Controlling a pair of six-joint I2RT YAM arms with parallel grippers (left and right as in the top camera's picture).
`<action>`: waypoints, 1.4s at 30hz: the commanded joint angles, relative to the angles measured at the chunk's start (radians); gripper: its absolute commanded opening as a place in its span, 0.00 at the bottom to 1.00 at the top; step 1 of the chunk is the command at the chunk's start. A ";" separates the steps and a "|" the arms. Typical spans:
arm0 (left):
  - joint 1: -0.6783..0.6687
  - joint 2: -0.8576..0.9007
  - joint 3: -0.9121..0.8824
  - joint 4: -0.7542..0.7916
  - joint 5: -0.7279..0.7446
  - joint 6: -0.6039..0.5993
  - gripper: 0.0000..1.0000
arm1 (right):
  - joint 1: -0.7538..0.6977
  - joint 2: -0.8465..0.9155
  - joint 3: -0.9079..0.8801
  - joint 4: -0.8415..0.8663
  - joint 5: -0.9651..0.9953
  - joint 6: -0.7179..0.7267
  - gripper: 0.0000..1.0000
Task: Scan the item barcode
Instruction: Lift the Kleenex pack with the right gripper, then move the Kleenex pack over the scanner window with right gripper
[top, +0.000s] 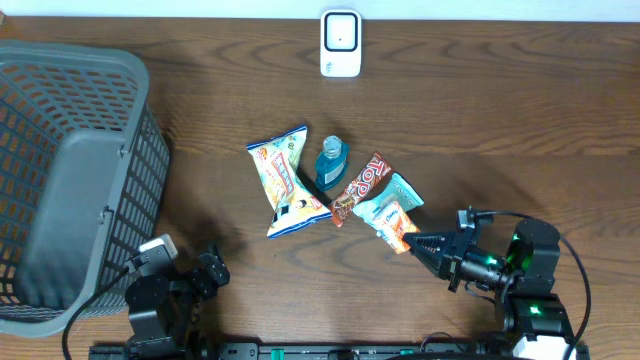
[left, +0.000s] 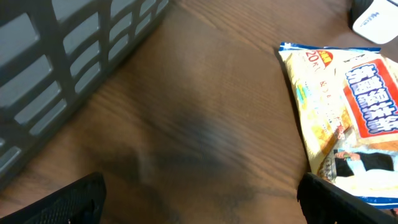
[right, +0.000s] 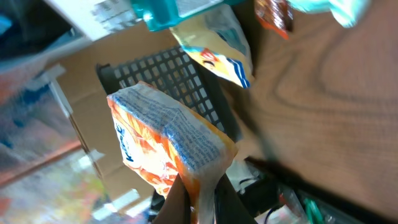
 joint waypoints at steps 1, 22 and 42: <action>0.002 -0.007 0.009 -0.014 -0.005 0.008 0.98 | 0.001 -0.001 0.002 0.039 -0.017 -0.225 0.01; 0.002 -0.007 0.008 -0.029 -0.005 0.008 0.98 | 0.014 0.009 0.002 0.406 0.591 -0.655 0.01; 0.002 -0.007 0.009 -0.029 -0.005 0.008 0.98 | 0.344 0.953 0.352 1.104 0.904 -0.862 0.01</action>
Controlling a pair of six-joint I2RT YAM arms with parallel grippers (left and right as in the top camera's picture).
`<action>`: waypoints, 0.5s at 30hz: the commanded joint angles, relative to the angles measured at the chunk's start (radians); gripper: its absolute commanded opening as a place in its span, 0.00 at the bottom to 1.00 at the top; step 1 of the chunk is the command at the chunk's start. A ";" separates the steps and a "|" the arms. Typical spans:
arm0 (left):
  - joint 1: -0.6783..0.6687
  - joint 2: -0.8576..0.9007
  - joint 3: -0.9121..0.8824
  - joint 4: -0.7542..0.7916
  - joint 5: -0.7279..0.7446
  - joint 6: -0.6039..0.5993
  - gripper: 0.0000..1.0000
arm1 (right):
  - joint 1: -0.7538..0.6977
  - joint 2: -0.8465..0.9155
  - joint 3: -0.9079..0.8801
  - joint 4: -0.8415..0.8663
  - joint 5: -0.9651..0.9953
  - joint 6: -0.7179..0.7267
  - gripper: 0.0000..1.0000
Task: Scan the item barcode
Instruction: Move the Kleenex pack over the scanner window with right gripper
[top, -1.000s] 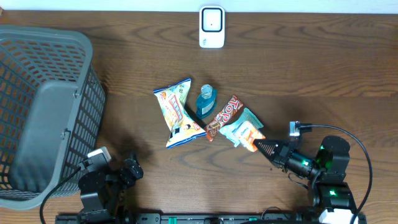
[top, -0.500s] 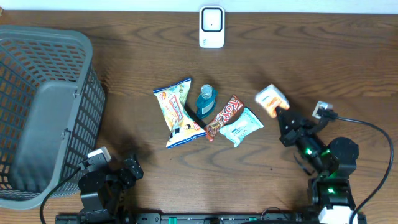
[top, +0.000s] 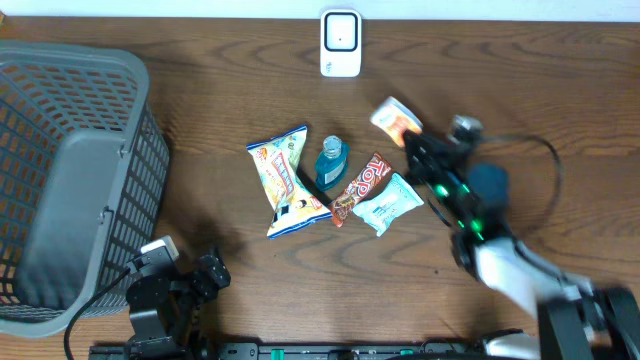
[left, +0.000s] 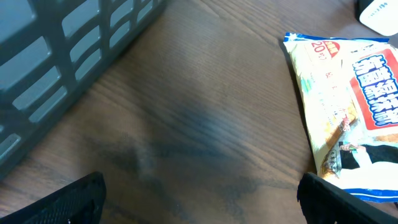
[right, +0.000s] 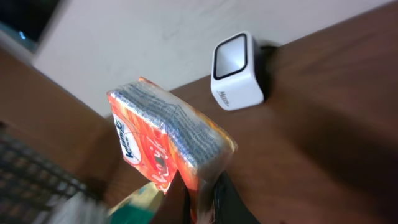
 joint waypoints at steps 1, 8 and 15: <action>0.002 -0.006 0.008 -0.001 -0.005 0.008 0.98 | 0.047 0.163 0.177 0.008 0.091 -0.154 0.01; 0.002 -0.006 0.008 -0.001 -0.005 0.008 0.98 | 0.076 0.430 0.516 -0.023 0.282 -0.263 0.01; 0.002 -0.006 0.009 -0.001 -0.005 0.008 0.98 | 0.090 0.625 0.842 -0.134 0.308 -0.418 0.01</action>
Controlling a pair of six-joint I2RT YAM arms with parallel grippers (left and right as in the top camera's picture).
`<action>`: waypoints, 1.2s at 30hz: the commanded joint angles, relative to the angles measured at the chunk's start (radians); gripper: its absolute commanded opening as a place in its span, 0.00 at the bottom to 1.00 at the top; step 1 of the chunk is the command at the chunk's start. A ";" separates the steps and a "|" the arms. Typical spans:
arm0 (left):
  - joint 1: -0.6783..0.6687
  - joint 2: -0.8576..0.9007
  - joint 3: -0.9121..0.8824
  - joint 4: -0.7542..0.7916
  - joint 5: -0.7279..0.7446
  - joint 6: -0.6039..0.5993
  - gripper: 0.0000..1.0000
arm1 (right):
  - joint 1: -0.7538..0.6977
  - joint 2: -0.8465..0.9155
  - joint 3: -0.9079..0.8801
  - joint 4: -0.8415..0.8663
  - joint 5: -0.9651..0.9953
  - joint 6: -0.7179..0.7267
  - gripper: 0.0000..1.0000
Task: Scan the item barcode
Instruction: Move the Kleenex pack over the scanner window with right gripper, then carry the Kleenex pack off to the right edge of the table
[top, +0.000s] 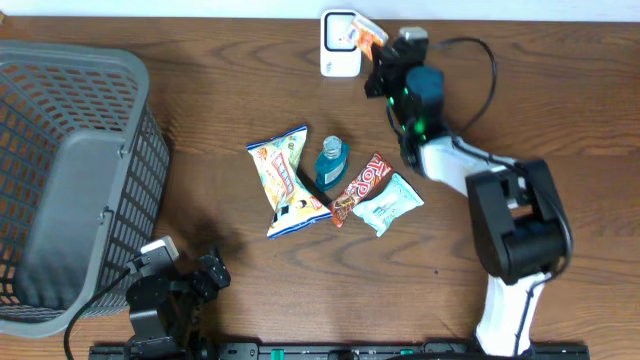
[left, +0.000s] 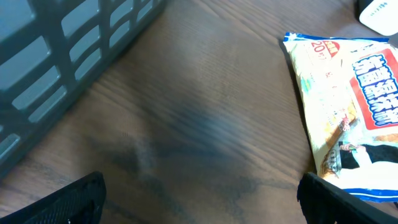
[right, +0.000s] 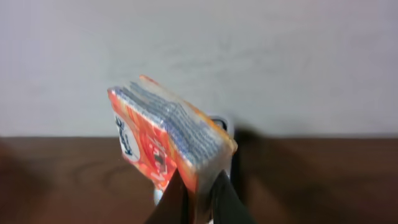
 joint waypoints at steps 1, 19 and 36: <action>0.002 -0.006 0.009 -0.001 -0.006 0.009 0.98 | 0.024 0.075 0.158 -0.053 0.061 -0.117 0.01; 0.002 -0.006 0.008 -0.001 -0.006 0.009 0.98 | 0.071 0.286 0.447 -0.238 0.228 -0.210 0.01; 0.002 -0.006 0.009 -0.001 -0.006 0.009 0.98 | 0.029 -0.090 0.449 -0.517 0.507 -0.208 0.01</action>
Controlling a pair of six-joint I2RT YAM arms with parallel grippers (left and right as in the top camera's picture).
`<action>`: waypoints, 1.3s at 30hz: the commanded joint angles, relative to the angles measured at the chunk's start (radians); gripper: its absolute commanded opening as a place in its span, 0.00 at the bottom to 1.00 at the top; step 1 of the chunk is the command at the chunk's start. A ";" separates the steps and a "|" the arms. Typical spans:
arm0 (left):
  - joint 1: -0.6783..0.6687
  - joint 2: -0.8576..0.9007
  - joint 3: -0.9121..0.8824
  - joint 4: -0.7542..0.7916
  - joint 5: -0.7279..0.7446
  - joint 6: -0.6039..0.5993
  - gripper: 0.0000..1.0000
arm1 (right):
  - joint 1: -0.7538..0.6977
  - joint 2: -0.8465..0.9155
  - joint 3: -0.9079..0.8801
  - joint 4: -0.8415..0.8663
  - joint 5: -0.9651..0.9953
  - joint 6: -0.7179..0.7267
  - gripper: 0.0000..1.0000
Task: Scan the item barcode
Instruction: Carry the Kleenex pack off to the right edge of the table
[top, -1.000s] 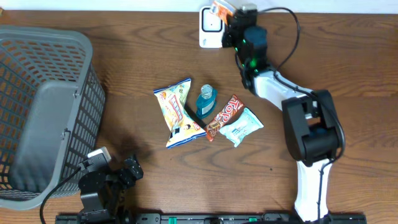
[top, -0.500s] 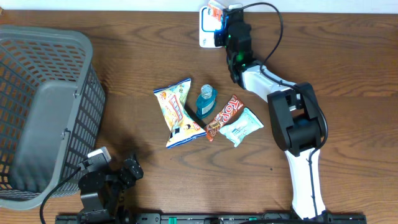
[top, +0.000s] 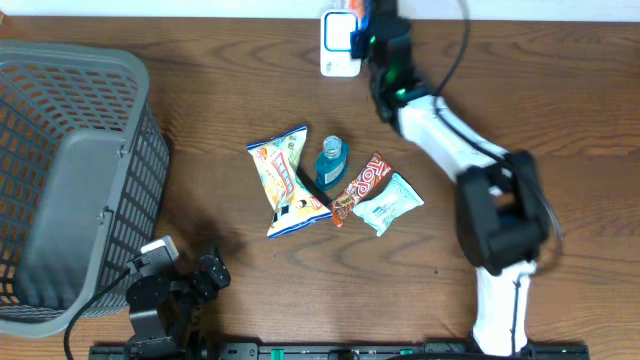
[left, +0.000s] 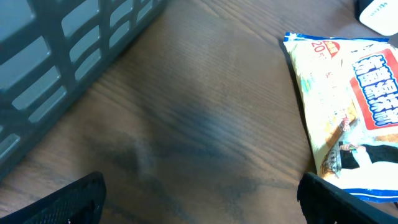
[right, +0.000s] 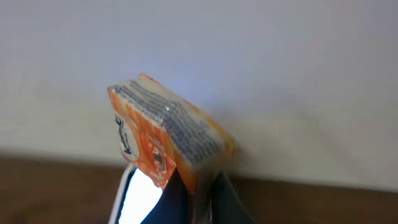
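My right gripper (right: 198, 186) is shut on an orange packet (right: 165, 137), pinching its lower edge. The packet hangs just above the white scanner (right: 138, 200), whose face glows white beneath it. From overhead, the scanner (top: 338, 45) stands at the table's far edge, with the right gripper (top: 372, 30) at its upper right corner and only a sliver of the orange packet (top: 362, 9) showing. My left gripper (left: 202, 196) rests open and low over bare wood at the front left.
A grey basket (top: 70, 170) fills the left side. In the middle lie a yellow snack bag (top: 285, 180), a blue bottle (top: 331, 160), a brown bar (top: 360, 187) and a teal packet (top: 390, 205). The right arm stretches across the table's right half.
The right gripper has moved the orange packet from the scanner's right side to just over its top. The scanner's lit face now shows under the packet. The left arm has not moved.
The right gripper held the orange packet near the front right, beside the teal packet. Then it held it above the table beyond the pile, then at the scanner's right side, and now right over the scanner. The left gripper stayed open throughout.
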 joint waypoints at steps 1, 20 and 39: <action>0.002 -0.006 0.009 -0.001 -0.006 0.008 0.98 | -0.042 -0.170 0.022 -0.073 0.279 -0.013 0.01; 0.002 -0.006 0.008 -0.001 -0.006 0.008 0.98 | -0.662 -0.168 -0.015 -0.684 0.552 0.031 0.01; 0.002 -0.006 0.008 -0.001 -0.006 0.008 0.98 | -1.036 -0.085 -0.015 -0.883 0.197 0.050 0.47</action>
